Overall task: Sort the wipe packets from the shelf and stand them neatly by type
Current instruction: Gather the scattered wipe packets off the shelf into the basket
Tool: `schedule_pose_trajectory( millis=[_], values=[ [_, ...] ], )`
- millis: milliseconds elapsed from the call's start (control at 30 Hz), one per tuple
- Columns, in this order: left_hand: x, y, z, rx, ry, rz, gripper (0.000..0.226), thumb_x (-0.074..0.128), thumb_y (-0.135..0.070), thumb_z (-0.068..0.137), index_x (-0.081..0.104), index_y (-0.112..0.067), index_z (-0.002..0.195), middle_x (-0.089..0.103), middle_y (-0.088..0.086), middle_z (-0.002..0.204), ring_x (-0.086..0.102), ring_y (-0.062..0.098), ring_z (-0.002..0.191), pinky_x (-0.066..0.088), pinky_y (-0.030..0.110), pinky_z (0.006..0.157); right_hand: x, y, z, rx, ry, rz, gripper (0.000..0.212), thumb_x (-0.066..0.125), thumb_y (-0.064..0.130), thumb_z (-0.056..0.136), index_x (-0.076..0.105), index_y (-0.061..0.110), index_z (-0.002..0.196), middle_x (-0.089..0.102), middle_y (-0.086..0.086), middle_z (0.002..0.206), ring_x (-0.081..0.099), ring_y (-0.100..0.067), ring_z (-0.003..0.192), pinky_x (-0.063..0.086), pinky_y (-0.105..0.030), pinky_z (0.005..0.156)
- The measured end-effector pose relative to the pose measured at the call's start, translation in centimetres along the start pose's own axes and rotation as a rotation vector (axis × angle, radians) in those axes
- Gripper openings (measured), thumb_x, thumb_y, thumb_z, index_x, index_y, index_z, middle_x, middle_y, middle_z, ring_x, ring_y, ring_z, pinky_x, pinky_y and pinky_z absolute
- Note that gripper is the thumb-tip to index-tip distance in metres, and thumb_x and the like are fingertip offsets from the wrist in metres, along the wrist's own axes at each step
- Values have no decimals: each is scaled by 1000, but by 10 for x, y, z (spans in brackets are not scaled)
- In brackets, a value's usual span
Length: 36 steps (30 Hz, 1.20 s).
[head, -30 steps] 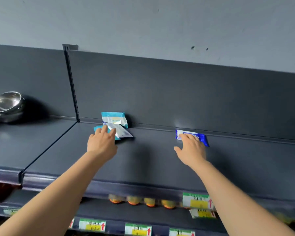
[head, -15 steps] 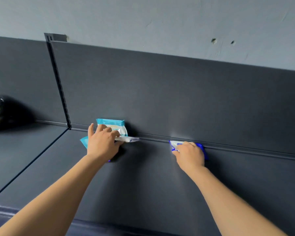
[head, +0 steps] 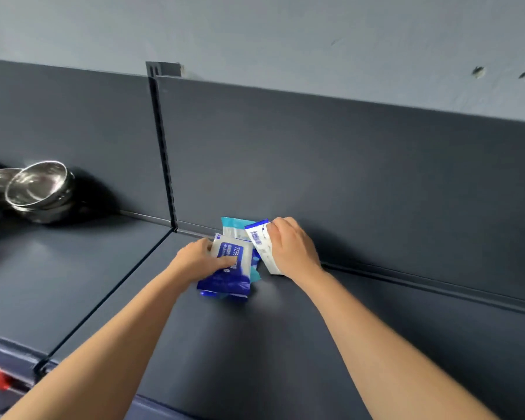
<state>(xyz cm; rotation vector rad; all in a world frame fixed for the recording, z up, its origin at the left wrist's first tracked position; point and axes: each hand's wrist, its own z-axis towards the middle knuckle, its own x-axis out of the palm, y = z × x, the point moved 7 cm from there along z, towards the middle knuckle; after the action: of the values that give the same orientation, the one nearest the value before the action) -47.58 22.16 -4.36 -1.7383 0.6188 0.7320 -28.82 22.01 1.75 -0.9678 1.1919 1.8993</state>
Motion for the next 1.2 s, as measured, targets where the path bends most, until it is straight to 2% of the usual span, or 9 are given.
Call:
schedule_pose_trajectory(
  millis=[100, 233, 400, 567, 700, 833, 967, 1133, 1200],
  values=[
    [4, 3, 3, -28, 82, -145, 61, 84, -42, 65, 48, -22, 108, 64, -2, 105, 65, 21, 93, 53, 42, 90, 19, -1, 13, 93, -10, 152, 36, 37, 37, 101, 52, 16, 126, 50, -4, 130, 53, -24, 112, 43, -34, 86],
    [11, -9, -1, -30, 164, -173, 26, 85, -24, 67, 63, -19, 80, 70, 1, 86, 65, 14, 76, 54, 29, 75, 37, 6, 16, 115, 7, 26, 62, 48, 51, 94, 32, 17, 143, 36, -4, 138, 52, -26, 115, 45, -34, 85],
    [15, -15, -1, -44, 195, -268, 38, 84, -14, 65, 61, -15, 96, 69, 3, 89, 67, 16, 78, 55, 28, 59, 35, 5, 20, 88, -25, -214, 46, 47, 55, 93, 62, 19, 117, 49, -3, 116, 50, -21, 105, 45, -33, 84],
    [16, -14, -6, -28, 161, -388, 40, 83, -12, 69, 51, -18, 93, 65, 2, 92, 64, 16, 78, 55, 28, 60, 34, -4, 7, 168, 13, -61, 30, 51, 40, 96, 66, 14, 97, 66, -5, 109, 58, -27, 94, 42, -31, 70],
    [20, -20, -14, 2, 166, -538, 46, 84, -7, 68, 52, -15, 100, 67, 6, 97, 67, 22, 83, 58, 35, 67, 13, -16, -17, 231, -178, 12, 26, 54, 30, 95, 68, 9, 86, 71, -8, 94, 59, -28, 83, 45, -35, 66],
    [31, -43, -31, 106, 190, -688, 46, 79, 2, 71, 51, -12, 103, 67, 5, 96, 68, 20, 79, 56, 33, 60, -25, -34, -52, 353, -448, 209, 22, 58, 26, 93, 70, 9, 89, 72, -3, 90, 61, -17, 77, 41, -26, 52],
    [51, -79, -60, 211, 239, -808, 42, 77, 4, 73, 50, -13, 101, 69, 5, 96, 69, 23, 81, 59, 39, 65, -64, -46, -102, 413, -676, 317, 18, 60, 24, 93, 66, 11, 81, 70, 2, 81, 64, -17, 78, 51, -35, 59],
    [87, -127, -119, 348, 330, -868, 45, 77, 2, 73, 51, -15, 105, 69, 3, 100, 70, 22, 87, 59, 48, 77, -117, -60, -189, 441, -941, 301, 14, 60, 23, 93, 66, 13, 85, 66, 9, 79, 63, -8, 75, 44, -18, 53],
    [103, -143, -148, 395, 364, -874, 44, 77, 1, 74, 51, -18, 104, 69, 2, 101, 70, 21, 89, 59, 49, 77, -137, -62, -227, 428, -1047, 265, 14, 59, 20, 92, 67, 13, 83, 67, 8, 76, 61, -8, 70, 44, -18, 54]
  ],
)
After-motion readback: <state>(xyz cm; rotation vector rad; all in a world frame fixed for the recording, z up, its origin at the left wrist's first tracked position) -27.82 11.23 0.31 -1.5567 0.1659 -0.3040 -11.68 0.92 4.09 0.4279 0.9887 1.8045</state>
